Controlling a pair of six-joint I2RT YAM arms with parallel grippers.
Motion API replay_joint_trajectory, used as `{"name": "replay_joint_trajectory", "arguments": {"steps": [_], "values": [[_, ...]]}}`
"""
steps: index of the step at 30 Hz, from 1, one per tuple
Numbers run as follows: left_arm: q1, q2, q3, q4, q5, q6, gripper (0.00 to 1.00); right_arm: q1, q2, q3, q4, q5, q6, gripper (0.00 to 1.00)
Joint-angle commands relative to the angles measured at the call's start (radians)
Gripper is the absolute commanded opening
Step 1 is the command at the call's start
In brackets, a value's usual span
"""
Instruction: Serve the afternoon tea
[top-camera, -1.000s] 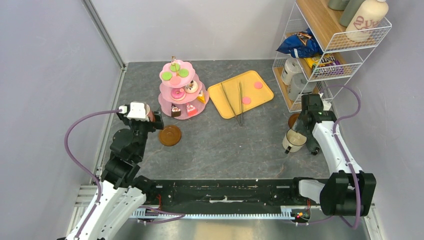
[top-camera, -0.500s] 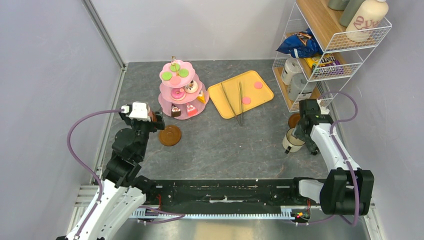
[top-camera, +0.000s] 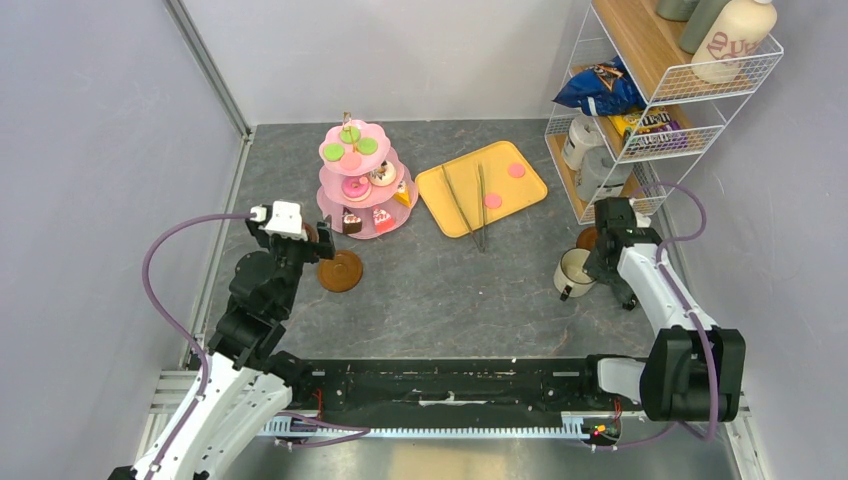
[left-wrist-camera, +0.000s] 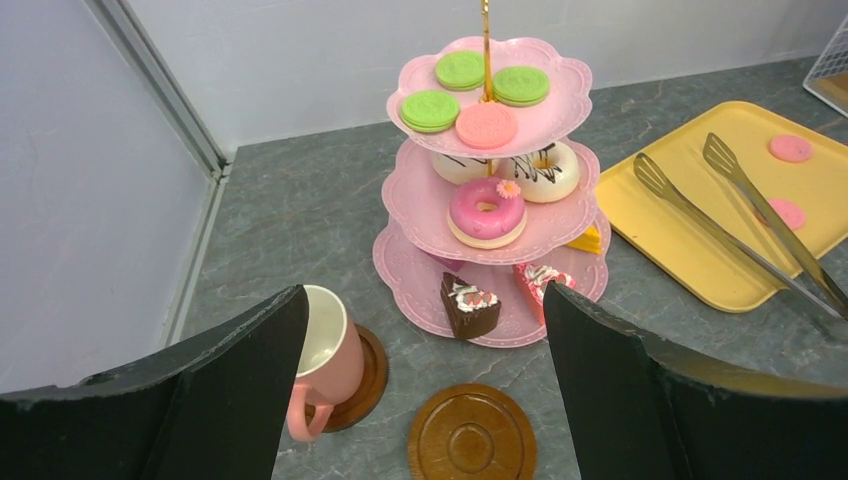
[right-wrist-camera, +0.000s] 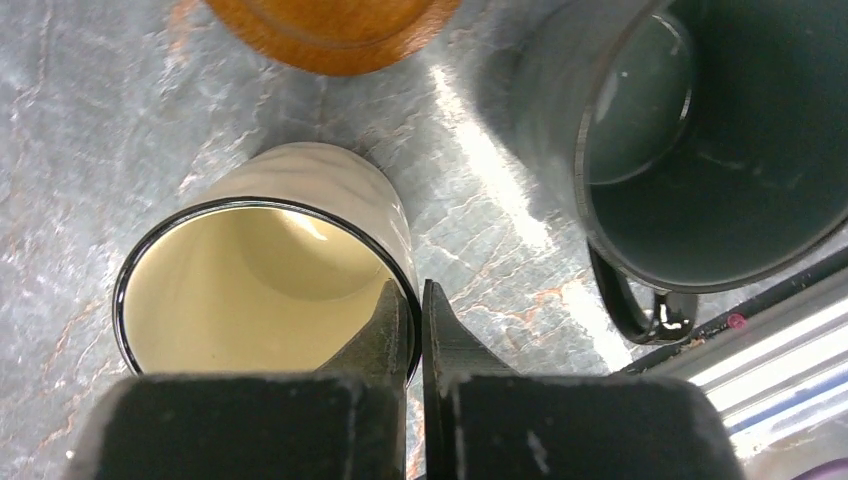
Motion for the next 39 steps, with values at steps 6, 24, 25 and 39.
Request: {"name": "replay_joint_trajectory", "arguments": {"steps": [6,24,25,39], "values": [[-0.005,0.123,0.094,-0.09,0.037,-0.284,0.94,0.283,-0.04,0.096,-0.039,0.038,0.061,0.0],[-0.161,0.397,0.162,-0.129,0.331,-0.912,0.9,0.924,0.209,0.418,-0.01,0.2,0.22,0.0],[-0.184,0.415,0.159,-0.114,0.323,-0.927,0.89,0.948,0.231,0.436,-0.006,0.202,0.22,0.0],[-0.407,0.624,0.162,-0.107,0.136,-0.984,0.73,1.048,0.286,0.537,0.006,0.22,0.2,0.0]]}}
